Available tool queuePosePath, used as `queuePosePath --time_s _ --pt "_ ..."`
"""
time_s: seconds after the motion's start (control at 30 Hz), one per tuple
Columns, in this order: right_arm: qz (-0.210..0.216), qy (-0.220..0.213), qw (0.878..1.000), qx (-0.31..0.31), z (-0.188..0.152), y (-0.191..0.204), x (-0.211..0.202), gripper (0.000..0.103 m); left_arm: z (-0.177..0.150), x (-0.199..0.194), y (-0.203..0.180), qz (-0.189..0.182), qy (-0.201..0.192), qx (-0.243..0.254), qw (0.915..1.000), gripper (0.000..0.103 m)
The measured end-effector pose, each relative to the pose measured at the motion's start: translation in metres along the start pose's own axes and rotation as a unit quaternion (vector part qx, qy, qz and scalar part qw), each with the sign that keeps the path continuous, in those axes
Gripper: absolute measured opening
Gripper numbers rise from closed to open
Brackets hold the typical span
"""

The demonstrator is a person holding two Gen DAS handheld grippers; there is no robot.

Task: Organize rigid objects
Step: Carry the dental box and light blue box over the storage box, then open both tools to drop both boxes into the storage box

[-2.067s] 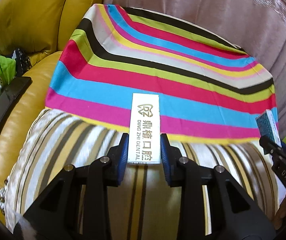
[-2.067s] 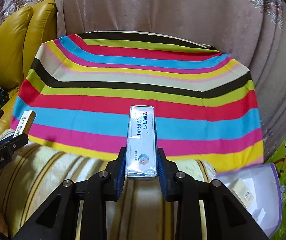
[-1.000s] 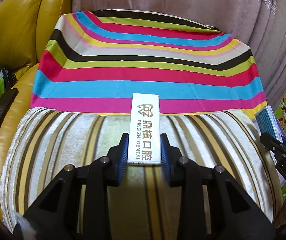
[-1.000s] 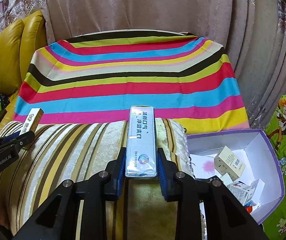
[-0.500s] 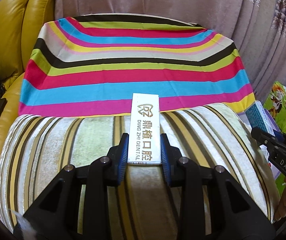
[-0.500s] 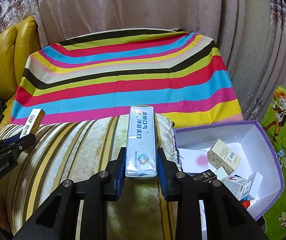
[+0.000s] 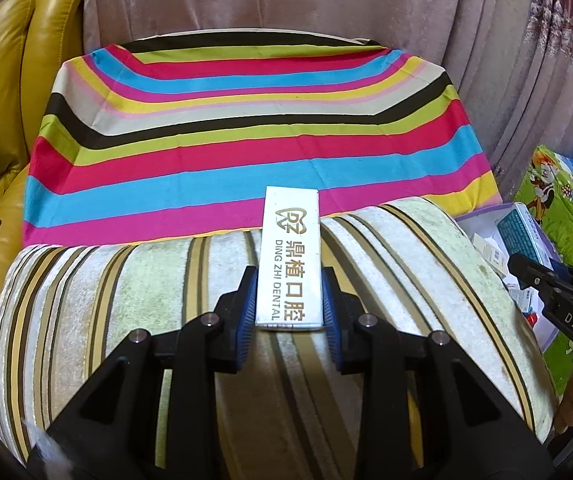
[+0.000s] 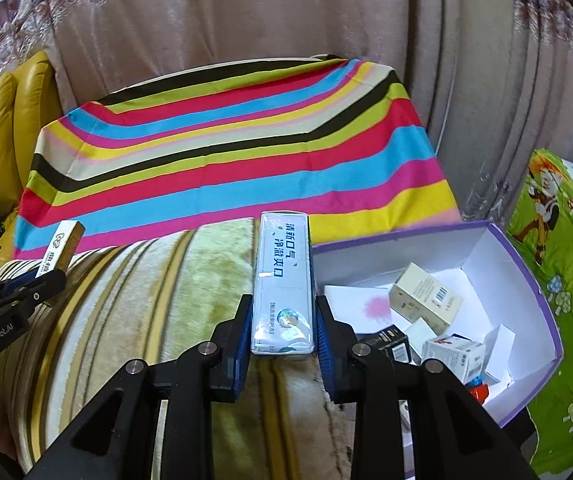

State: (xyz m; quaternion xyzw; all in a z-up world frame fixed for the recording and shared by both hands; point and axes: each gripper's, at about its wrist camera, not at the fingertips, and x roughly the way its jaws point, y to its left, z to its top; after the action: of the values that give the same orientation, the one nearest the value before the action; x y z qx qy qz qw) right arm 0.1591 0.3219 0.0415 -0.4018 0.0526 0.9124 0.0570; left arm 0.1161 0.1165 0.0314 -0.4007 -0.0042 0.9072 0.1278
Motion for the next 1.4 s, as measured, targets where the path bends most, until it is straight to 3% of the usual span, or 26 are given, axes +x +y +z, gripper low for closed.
queuePosePath --time_s 0.37,0.87,1.4 --pt "-0.013 -0.005 1.0 0.023 -0.004 -0.026 -0.007 0.03 0.005 0.003 -0.023 -0.03 0.006 0.025 0.9992 0.035" --pt "-0.046 0.0 0.996 0.077 -0.017 -0.081 -0.008 0.03 0.011 0.009 -0.081 -0.091 0.026 0.093 0.9912 0.035" --pt "-0.095 -0.001 0.989 0.113 -0.02 -0.131 -0.019 0.03 0.018 0.025 -0.157 -0.139 0.055 0.172 0.9736 0.035"
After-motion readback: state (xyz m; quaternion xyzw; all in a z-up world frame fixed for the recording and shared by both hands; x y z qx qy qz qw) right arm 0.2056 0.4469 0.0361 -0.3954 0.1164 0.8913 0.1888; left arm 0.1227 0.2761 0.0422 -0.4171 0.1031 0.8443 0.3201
